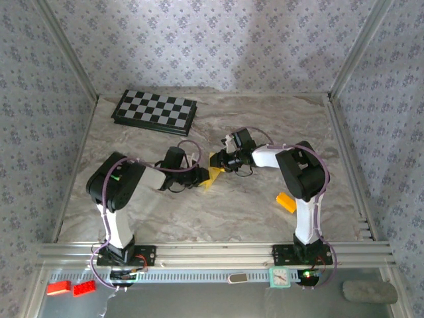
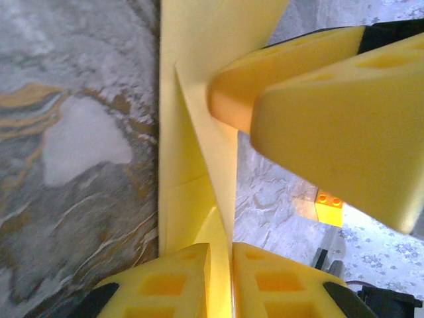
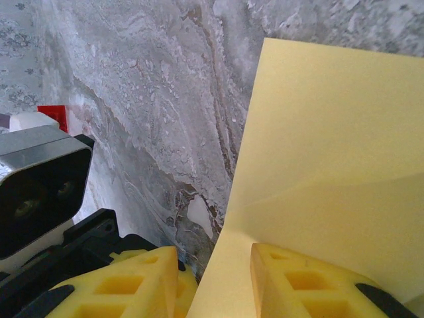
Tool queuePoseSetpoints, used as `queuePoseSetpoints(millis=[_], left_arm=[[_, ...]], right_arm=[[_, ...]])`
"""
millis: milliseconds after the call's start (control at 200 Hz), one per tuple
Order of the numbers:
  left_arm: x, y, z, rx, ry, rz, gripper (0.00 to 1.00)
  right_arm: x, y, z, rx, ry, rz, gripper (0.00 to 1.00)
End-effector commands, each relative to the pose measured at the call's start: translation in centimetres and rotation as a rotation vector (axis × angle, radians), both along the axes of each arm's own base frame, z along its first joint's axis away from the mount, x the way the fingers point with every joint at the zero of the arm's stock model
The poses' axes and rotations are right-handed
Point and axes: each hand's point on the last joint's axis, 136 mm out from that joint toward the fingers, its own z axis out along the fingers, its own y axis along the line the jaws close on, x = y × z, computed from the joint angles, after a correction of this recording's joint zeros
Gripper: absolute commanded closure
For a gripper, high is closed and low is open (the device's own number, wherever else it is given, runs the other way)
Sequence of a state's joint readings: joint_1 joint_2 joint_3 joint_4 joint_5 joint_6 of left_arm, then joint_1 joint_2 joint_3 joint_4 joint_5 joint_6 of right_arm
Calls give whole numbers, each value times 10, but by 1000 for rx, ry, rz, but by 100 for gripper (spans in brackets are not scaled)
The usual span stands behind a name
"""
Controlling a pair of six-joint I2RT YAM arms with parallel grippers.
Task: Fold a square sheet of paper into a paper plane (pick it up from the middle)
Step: Fold the wing for the fifth time at the center of the table.
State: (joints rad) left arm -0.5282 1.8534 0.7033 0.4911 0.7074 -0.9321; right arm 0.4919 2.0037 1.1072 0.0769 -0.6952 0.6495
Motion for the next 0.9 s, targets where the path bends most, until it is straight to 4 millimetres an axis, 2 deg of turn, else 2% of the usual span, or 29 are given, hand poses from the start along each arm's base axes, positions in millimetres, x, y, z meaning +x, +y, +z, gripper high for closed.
queuePoseSetpoints(millis=[0,210,340,540,715,895], left_arm=[[-24,30,-36,145,138,39,83],[-21,27,-26,141,128,34,83],[-13,26,-5,134,81,52,80],[-7,37,26,251,-19,81,71],[-8,21,45,218,-62,65,71],[-11,-7,47,191,-58,-6,76]], right_arm=[[-4,-5,-19,-65,41,-10,64],[-5,-6,-19,-72,47,-11,64],[-5,-7,-20,-84,48,-16,65],[-7,-10,-22,-116,65,-24,66],[-9,-10,-22,-128,71,-25,67],[-10,-10,-25,-135,75,-25,68]])
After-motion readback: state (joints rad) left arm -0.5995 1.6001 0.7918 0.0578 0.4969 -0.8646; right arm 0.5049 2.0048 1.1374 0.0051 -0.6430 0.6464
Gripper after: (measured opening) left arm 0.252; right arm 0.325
